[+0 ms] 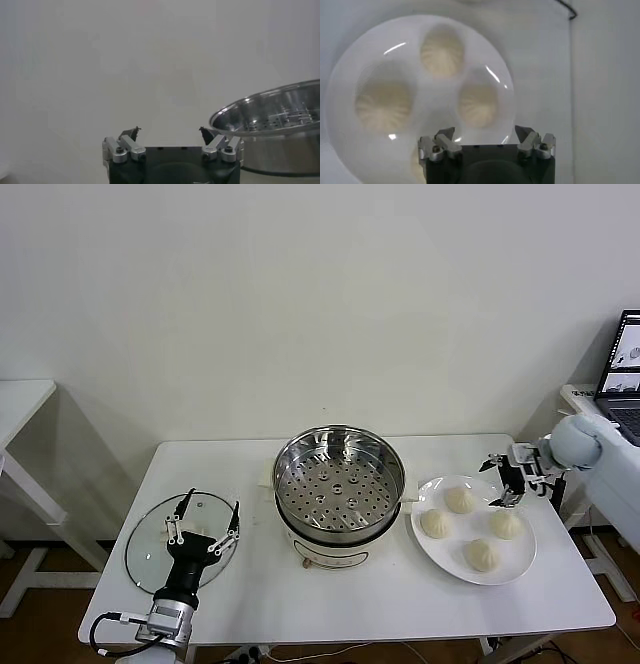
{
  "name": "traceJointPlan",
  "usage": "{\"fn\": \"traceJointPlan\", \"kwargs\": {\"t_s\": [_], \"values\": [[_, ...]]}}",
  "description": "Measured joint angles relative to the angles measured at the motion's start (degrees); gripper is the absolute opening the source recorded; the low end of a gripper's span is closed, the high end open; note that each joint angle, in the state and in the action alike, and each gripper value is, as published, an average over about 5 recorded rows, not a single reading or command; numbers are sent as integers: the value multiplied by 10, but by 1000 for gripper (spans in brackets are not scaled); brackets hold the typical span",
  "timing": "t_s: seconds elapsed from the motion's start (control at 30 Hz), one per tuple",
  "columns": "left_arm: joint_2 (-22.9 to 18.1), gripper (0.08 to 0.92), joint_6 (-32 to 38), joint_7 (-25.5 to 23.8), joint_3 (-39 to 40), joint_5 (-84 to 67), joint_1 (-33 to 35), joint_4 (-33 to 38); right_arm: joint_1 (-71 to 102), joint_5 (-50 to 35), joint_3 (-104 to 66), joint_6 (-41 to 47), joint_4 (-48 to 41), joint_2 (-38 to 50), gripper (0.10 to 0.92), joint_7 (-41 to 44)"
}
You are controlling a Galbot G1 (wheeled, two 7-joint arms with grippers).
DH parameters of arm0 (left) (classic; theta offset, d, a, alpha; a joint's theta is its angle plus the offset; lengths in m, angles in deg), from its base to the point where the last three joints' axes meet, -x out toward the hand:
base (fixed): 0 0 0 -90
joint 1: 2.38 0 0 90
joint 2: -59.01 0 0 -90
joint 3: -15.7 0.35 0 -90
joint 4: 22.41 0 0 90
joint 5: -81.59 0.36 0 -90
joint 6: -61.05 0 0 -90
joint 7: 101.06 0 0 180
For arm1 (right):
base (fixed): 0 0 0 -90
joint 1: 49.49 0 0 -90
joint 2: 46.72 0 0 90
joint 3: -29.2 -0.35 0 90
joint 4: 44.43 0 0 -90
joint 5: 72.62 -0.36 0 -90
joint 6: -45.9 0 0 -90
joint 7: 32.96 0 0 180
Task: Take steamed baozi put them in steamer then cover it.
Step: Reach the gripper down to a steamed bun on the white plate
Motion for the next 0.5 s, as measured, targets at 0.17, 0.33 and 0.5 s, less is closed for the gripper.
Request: {"fn": "traceJointPlan", "kwargs": {"t_s": [0.17,0.33,0.5], "values": [[-1,823,0,1,-1,0,-2,-3,-4,15,5,-2,-42,-35,823,5],[-1,823,0,1,-1,1,-2,-7,-6,28,6,-4,-75,-64,823,7],[-1,823,0,1,-2,1,-2,-7,-4,42,4,-8,-98,-83,823,5]]}}
